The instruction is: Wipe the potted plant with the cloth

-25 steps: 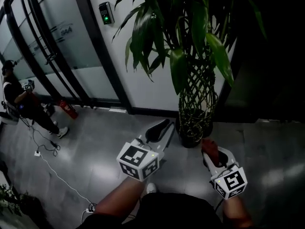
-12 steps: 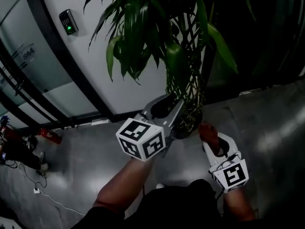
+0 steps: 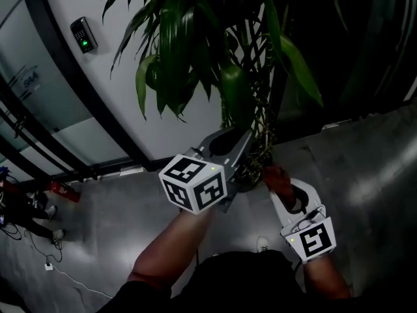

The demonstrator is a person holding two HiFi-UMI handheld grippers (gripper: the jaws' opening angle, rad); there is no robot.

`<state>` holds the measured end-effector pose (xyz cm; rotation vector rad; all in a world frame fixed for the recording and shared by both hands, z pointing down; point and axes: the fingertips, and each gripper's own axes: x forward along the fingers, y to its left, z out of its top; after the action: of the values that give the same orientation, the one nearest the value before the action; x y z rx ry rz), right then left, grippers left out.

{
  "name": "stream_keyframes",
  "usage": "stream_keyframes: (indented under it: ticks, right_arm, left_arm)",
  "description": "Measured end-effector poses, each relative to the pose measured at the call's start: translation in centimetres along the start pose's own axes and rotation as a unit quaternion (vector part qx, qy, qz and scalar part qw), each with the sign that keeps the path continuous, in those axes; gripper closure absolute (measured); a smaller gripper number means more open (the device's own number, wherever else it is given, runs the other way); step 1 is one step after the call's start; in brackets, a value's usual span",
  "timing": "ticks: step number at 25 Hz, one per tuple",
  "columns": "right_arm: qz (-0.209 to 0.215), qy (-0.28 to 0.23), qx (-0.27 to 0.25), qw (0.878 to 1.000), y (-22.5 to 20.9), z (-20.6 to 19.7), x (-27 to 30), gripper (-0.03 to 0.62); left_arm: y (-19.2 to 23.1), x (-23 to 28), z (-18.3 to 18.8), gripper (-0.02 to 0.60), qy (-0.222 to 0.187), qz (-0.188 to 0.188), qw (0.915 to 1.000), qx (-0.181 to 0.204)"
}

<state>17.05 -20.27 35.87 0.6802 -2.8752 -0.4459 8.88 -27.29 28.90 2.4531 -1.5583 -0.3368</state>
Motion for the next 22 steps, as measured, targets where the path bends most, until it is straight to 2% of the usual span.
stream_keyframes:
  ticks: [2, 7, 11, 15, 22]
  right_arm:
    - [0.004, -0.008, -0.024, 1.0, -0.4, 0.7, 0.5, 0.523]
    - [0.015, 0.008, -0.087, 0.996, -0.9, 1.7, 2.6, 0.523]
    - [0.002, -0.005, -0.148, 0.989, -1.2, 4.0, 5.2, 0.523]
    - [-0.029, -0.045, -0.219, 0.974, -2.0, 7.7, 8.0, 0.523]
    - [-0.091, -0.064, -0.295, 0.949, -5.2, 12.7, 12.2, 0.523]
  left_arm:
    - [0.1, 0.0, 0.0, 0.558, -0.005, -0.002, 1.0, -0.008]
    - [1.5, -1.0, 0.0, 0.563, -0.014, 0.021, 0.9997, -0.007]
    - [2.9, -1.9, -1.0, 0.563, 0.006, 0.035, 0.9994, -0.003]
    - [3.5, -2.4, -1.7, 0.563, 0.021, 0.039, 0.999, 0.006]
    - [3.6, -3.3, -2.1, 0.565, 0.033, 0.038, 0.9986, 0.014]
